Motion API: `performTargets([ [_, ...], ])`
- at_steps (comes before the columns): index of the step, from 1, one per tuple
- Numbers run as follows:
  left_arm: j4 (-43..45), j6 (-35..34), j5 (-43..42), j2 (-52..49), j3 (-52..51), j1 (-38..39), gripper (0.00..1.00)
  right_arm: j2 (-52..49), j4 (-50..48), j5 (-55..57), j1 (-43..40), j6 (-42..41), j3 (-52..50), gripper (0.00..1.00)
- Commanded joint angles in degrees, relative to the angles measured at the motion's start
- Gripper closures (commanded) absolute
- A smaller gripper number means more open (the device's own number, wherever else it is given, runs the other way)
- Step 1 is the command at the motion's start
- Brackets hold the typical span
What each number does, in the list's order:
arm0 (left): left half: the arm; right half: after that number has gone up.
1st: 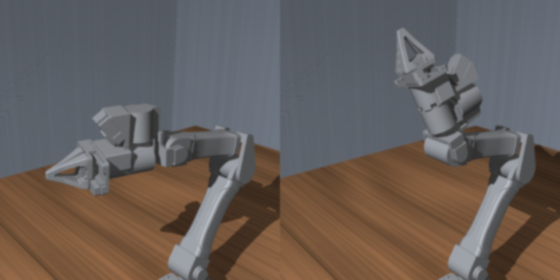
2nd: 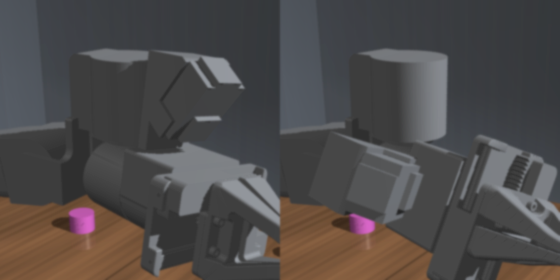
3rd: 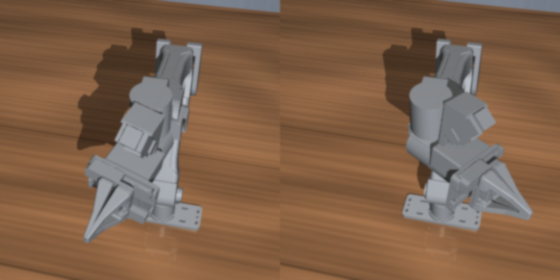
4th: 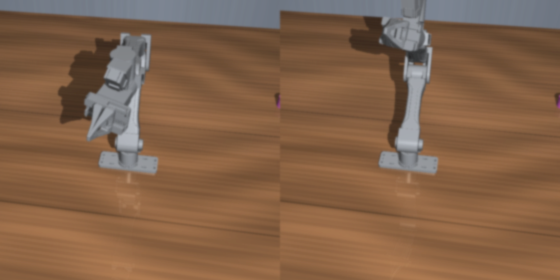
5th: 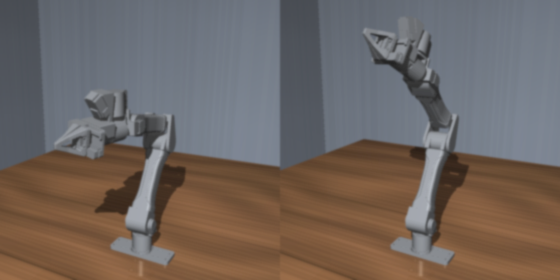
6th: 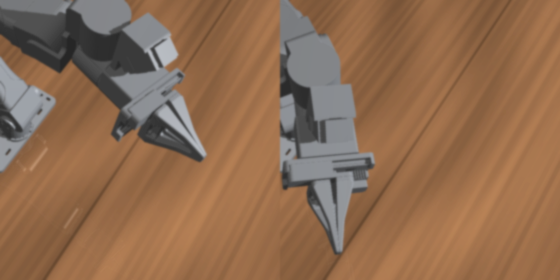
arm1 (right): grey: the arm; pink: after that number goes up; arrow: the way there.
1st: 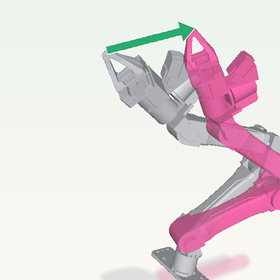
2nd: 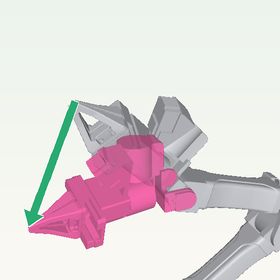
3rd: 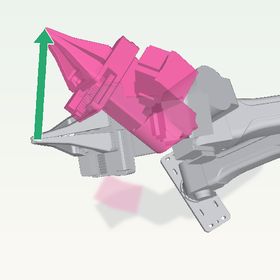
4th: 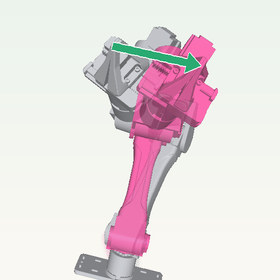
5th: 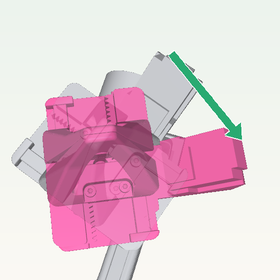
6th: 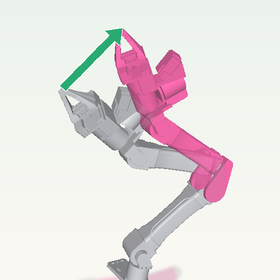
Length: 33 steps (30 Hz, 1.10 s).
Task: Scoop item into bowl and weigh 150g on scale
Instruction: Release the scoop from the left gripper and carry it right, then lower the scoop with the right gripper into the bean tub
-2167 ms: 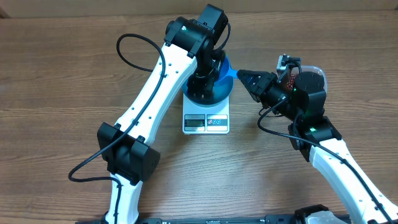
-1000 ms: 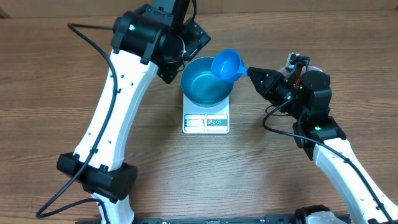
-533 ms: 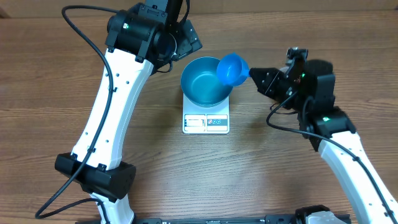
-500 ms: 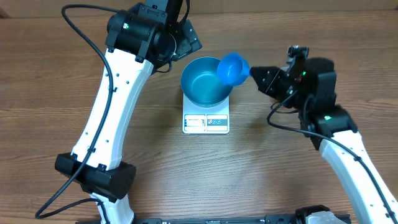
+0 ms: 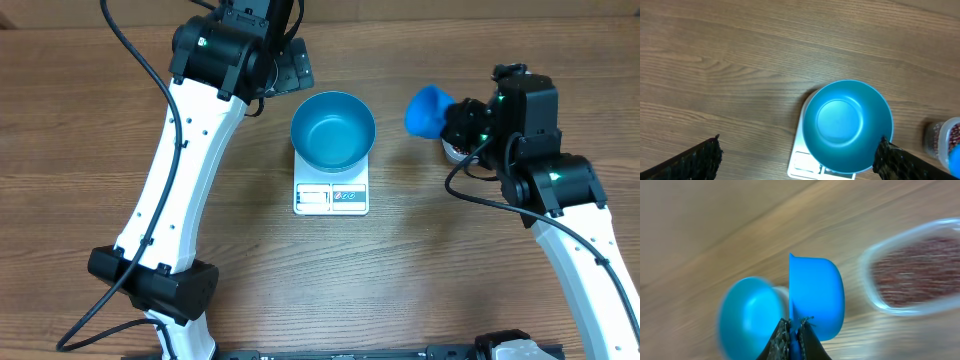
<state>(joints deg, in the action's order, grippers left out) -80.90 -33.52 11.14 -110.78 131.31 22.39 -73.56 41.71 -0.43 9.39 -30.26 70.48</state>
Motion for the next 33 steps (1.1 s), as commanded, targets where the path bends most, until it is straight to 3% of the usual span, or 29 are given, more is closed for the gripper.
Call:
performTargets([
  [1,0.2,3.9,1.5,1.4,1.3,-0.3,0.01,0.9,3.5,14.6,-0.2,2.3,3.9,0.96],
  [7,0.4,4.7,1.5,1.4,1.2,-0.3,0.0,0.9,6.5,20.8,-0.2,3.8,4.2,0.96],
  [14,-0.3,16.6,0.9,1.4,1.2,-0.3,0.0,0.9,8.2,29.9,-0.2,7.4,4.2,0.96],
  [18,-0.7,29.6,-6.4,1.4,1.2,-0.2,0.0,0.9,8.3,34.8,-0.2,8.5,4.2,0.96],
  [23,-2.5,47.8,-21.4,1.4,1.2,-0.2,0.01,0.8,7.9,36.4,-0.2,13.2,4.2,0.96],
  [33,-3.3,47.1,-22.8,1.4,1.2,-0.3,0.0,-3.3,3.5,42.8,-0.2,18.3,4.2,0.96],
])
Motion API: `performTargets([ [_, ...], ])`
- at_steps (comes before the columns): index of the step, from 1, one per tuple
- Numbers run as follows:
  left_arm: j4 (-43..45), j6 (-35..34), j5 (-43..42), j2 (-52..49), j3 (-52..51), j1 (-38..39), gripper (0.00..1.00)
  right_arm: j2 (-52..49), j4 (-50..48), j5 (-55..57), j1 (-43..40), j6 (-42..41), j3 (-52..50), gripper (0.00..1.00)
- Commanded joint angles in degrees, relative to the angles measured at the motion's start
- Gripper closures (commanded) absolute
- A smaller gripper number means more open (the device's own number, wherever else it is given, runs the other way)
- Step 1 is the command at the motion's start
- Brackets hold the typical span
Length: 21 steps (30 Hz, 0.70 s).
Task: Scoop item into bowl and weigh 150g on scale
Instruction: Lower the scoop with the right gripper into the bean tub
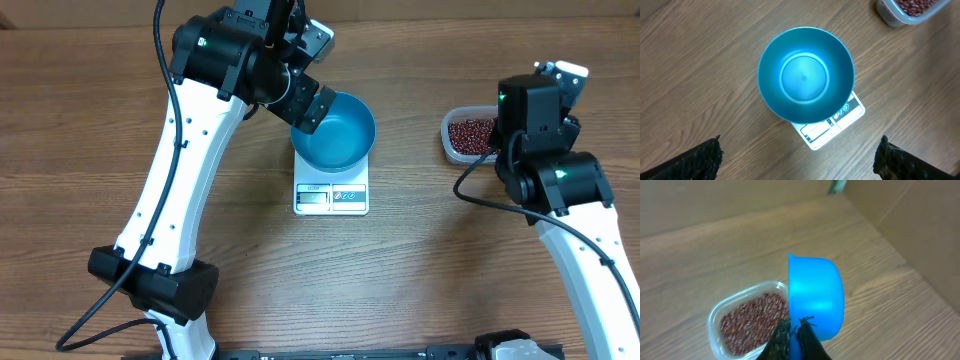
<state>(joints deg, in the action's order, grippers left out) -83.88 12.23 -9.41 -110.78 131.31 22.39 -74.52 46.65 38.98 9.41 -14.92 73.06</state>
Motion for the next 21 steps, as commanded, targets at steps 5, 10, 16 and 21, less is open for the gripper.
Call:
performTargets([
  [5,-1.0,1.3,-2.2,1.4,1.2,-0.3,0.01,-7.6,-2.4,3.4,-0.2,3.1,1.9,0.96],
  [10,-0.9,1.3,-2.2,1.4,1.2,-0.3,0.0,-11.4,-2.5,1.8,-0.2,5.0,2.0,0.96],
  [16,-0.8,1.3,-2.2,1.4,1.2,-0.3,0.0,-12.3,-4.0,-1.2,-0.2,6.1,2.0,0.96],
  [21,-0.7,1.3,-2.2,1.4,1.2,-0.3,0.01,-12.4,-4.2,-4.7,-0.2,6.0,2.0,0.96],
])
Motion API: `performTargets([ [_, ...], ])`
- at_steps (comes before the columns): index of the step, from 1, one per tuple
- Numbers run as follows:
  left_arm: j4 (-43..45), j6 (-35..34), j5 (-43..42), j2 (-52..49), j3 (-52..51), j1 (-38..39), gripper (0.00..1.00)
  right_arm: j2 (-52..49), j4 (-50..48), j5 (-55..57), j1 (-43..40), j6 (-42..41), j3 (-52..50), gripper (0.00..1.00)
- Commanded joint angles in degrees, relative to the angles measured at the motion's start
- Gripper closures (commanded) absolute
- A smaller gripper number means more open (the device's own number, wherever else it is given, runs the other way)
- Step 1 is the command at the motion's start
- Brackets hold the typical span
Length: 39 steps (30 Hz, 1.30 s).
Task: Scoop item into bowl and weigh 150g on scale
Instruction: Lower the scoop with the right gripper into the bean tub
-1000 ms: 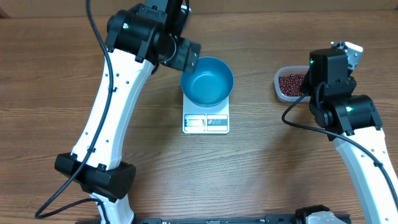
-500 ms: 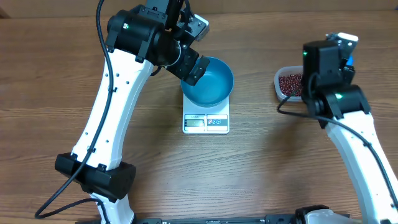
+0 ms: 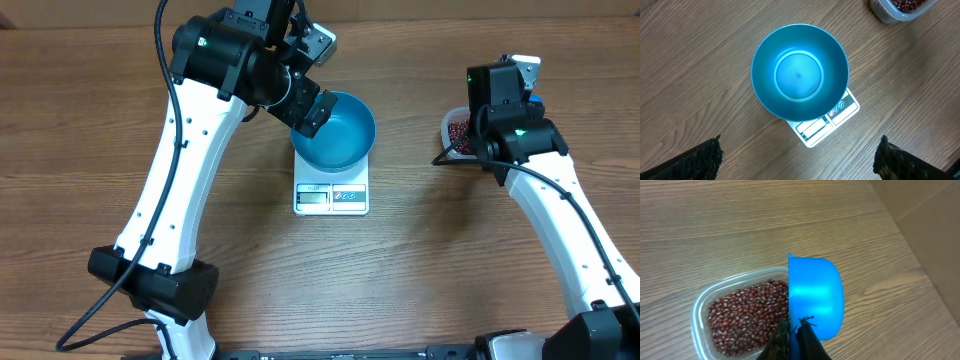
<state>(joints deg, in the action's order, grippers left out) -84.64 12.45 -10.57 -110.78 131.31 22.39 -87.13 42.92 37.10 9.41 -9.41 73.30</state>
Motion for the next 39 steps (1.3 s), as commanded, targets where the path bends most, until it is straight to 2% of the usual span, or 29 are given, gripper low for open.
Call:
performTargets([
  [1,0.0,1.1,-1.1,1.4,1.2,-0.3,0.0,0.2,-0.7,-3.0,-0.2,0.5,1.7,0.96],
  [12,0.1,1.1,-1.1,1.4,1.2,-0.3,0.01,-4.2,-1.8,-4.1,-0.2,-1.0,1.7,0.96],
  [27,0.5,1.0,-1.1,1.4,1.2,-0.3,0.01,-10.6,-4.5,0.3,-0.2,0.6,1.7,0.96],
  [39,0.9,1.0,-1.1,1.4,1.2,-0.3,0.0,-11.5,-2.8,0.1,-0.2,1.0,1.7,0.96],
])
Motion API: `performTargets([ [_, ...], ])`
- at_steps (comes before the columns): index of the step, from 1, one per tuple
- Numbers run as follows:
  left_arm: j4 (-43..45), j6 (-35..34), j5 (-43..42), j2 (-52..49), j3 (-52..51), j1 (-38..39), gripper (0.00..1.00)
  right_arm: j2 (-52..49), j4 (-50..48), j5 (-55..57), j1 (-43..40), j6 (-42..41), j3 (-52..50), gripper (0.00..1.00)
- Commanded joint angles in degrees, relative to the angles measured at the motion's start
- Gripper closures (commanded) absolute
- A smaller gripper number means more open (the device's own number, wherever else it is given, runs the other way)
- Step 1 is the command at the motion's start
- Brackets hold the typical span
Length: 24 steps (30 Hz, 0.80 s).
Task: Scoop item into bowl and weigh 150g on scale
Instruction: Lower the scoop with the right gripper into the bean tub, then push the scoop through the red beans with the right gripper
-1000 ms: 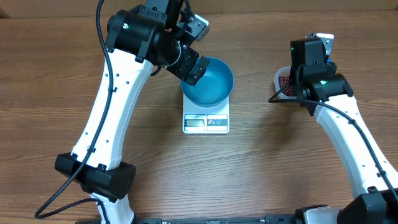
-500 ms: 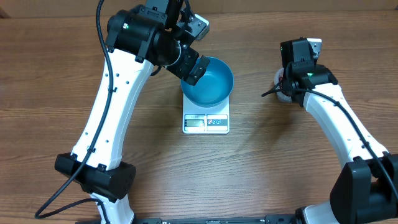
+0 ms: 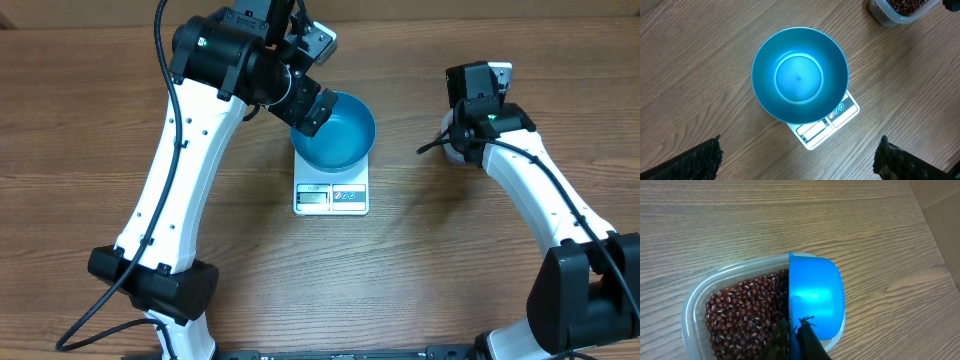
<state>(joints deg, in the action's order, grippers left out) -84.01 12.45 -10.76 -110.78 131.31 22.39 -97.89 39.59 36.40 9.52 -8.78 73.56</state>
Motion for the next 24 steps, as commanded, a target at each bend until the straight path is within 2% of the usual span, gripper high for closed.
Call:
performTargets([
  [1,0.3,1.0,-0.9,1.4,1.2,-0.3,0.0,-0.8,0.8,0.6,-0.3,0.3,1.5,0.96],
  [24,-0.2,1.0,-0.9,1.4,1.2,-0.3,0.0,-0.9,2.8,-7.5,-0.3,-0.7,1.4,0.96],
])
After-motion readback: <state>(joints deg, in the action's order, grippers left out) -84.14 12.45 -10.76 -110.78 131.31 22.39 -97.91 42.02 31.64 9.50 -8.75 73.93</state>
